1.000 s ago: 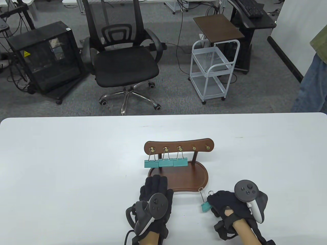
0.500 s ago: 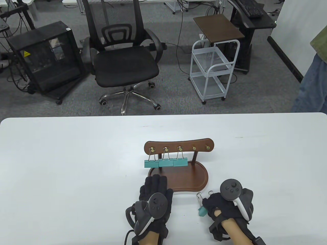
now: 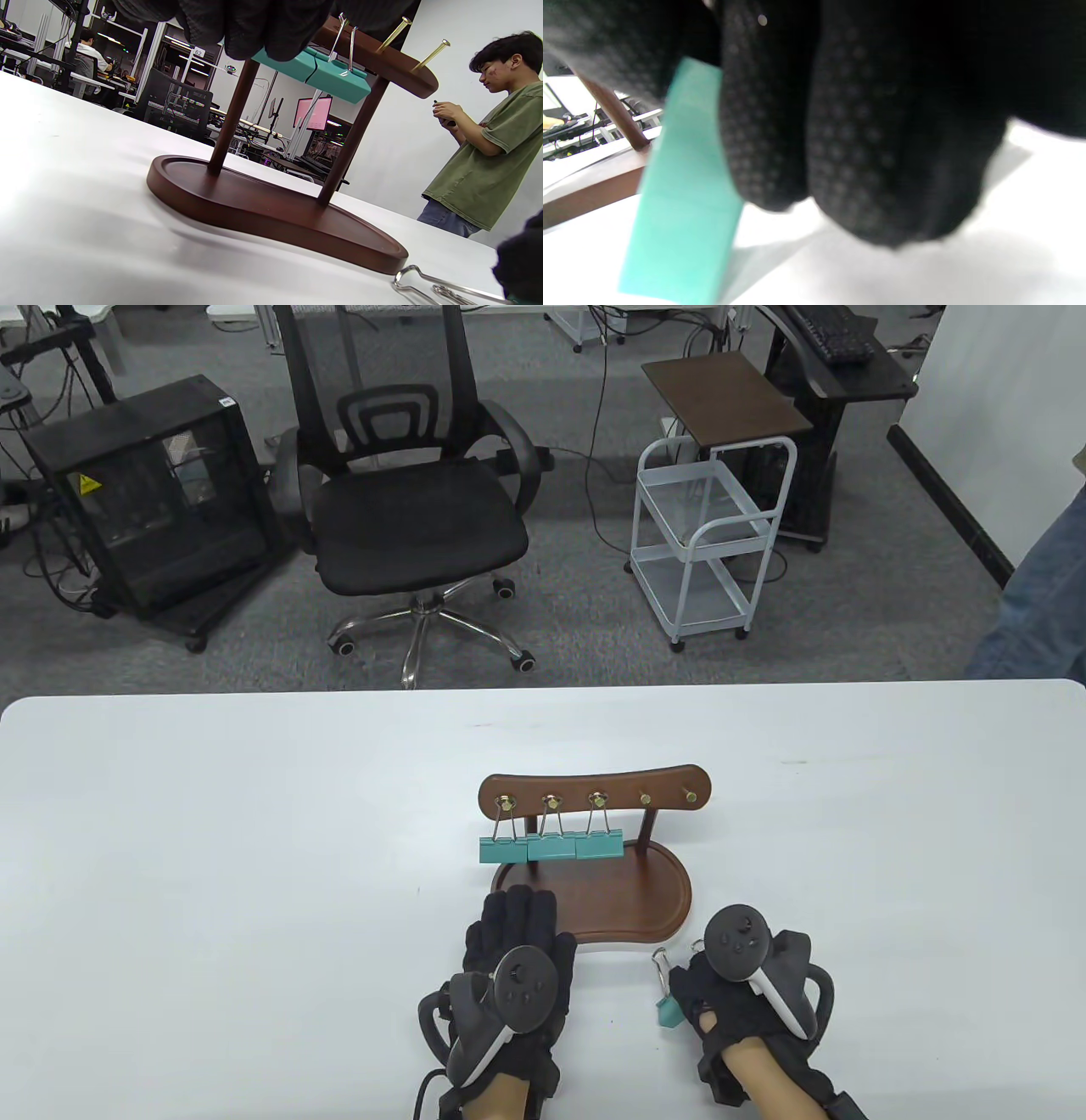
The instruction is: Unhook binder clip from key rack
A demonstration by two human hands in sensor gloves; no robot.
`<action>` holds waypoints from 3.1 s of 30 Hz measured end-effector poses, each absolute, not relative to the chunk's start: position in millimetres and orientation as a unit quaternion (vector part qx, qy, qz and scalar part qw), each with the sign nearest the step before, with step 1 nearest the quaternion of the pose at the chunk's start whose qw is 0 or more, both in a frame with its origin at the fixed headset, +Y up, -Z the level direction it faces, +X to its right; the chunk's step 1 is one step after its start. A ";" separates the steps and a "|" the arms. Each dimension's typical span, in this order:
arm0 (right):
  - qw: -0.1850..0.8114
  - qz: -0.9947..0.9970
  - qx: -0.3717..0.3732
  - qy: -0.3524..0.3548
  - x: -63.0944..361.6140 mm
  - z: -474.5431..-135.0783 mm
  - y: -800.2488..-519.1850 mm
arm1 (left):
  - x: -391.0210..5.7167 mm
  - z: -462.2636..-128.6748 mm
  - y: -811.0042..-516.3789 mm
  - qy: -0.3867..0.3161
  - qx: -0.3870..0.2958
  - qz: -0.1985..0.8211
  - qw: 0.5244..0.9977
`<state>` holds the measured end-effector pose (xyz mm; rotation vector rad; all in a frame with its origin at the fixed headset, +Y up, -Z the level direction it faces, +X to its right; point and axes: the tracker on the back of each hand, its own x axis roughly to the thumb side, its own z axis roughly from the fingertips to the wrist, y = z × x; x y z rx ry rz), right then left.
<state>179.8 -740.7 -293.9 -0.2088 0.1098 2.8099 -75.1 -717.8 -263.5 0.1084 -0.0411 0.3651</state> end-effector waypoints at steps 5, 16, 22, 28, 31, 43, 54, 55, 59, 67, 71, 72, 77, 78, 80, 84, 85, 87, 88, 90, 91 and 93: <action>0.120 0.991 -0.056 0.024 174.8 -293.8 -738.5 | -74.9 -263.9 -717.6 -0.020 0.053 0.180 0.982; 0.072 0.996 -0.050 0.026 173.9 -294.1 -739.1 | -74.8 -264.4 -717.1 -0.020 0.053 0.180 0.982; 0.085 0.994 -0.057 0.025 177.7 -293.8 -738.5 | -75.2 -264.5 -716.8 -0.019 0.053 0.179 0.982; 0.118 0.991 -0.063 0.026 180.9 -293.4 -738.3 | -75.5 -264.4 -716.6 -0.018 0.053 0.178 0.983; 0.138 0.988 -0.062 0.008 183.2 -292.8 -735.0 | -75.5 -264.4 -716.5 -0.018 0.053 0.177 0.983; 0.252 0.961 -0.021 -0.109 174.4 -286.8 -709.3 | -74.9 -264.4 -716.5 -0.019 0.052 0.184 0.981; 0.369 0.921 -0.043 -0.116 153.8 -333.0 -695.5 | -74.0 -264.7 -716.7 -0.023 0.050 0.192 0.980; 0.378 0.918 -0.042 -0.113 152.6 -336.0 -696.8 | -73.9 -264.8 -716.9 -0.022 0.049 0.192 0.980; 0.423 0.899 -0.058 -0.102 147.6 -348.8 -704.8 | -73.8 -264.8 -717.4 -0.022 0.046 0.192 0.980; 0.529 0.843 -0.077 -0.069 139.6 -361.1 -726.3 | -72.7 -264.9 -717.2 -0.027 0.045 0.195 0.979; 0.557 0.826 -0.071 -0.051 134.8 -364.7 -734.4 | -73.0 -264.7 -717.1 -0.026 0.044 0.192 0.980; 0.567 0.820 -0.069 -0.046 133.7 -365.6 -736.2 | -73.1 -264.7 -717.1 -0.026 0.044 0.192 0.980; 0.637 0.768 -0.066 -0.017 127.5 -370.5 -748.2 | -72.9 -264.7 -717.1 -0.026 0.044 0.191 0.980; 0.647 0.760 -0.066 -0.008 126.6 -370.7 -749.5 | -72.9 -264.8 -717.0 -0.026 0.044 0.191 0.980; 0.658 0.751 -0.053 -0.002 125.5 -372.7 -750.4 | -73.5 -264.9 -716.6 -0.024 0.045 0.195 0.980; 0.655 0.753 -0.056 0.001 126.0 -373.3 -750.3 | -73.5 -265.0 -716.7 -0.024 0.045 0.195 0.979; 0.655 0.753 -0.054 0.001 126.4 -373.6 -750.6 | -73.3 -264.9 -716.6 -0.024 0.045 0.195 0.980; 0.657 0.752 -0.053 0.002 126.9 -373.5 -750.1 | -73.4 -264.9 -716.4 -0.025 0.046 0.195 0.979; 0.656 0.753 -0.051 0.001 127.2 -373.6 -749.9 | -73.4 -265.1 -716.5 -0.025 0.047 0.196 0.979; 0.652 0.756 -0.049 -0.003 127.6 -374.1 -749.1 | -73.4 -265.2 -716.6 -0.024 0.047 0.196 0.979; 0.652 0.757 -0.046 -0.004 127.6 -374.2 -748.9 | -73.5 -265.3 -716.7 -0.024 0.047 0.196 0.979; 0.652 0.757 -0.046 -0.006 127.8 -374.3 -749.0 | -73.5 -265.4 -716.6 -0.024 0.047 0.196 0.979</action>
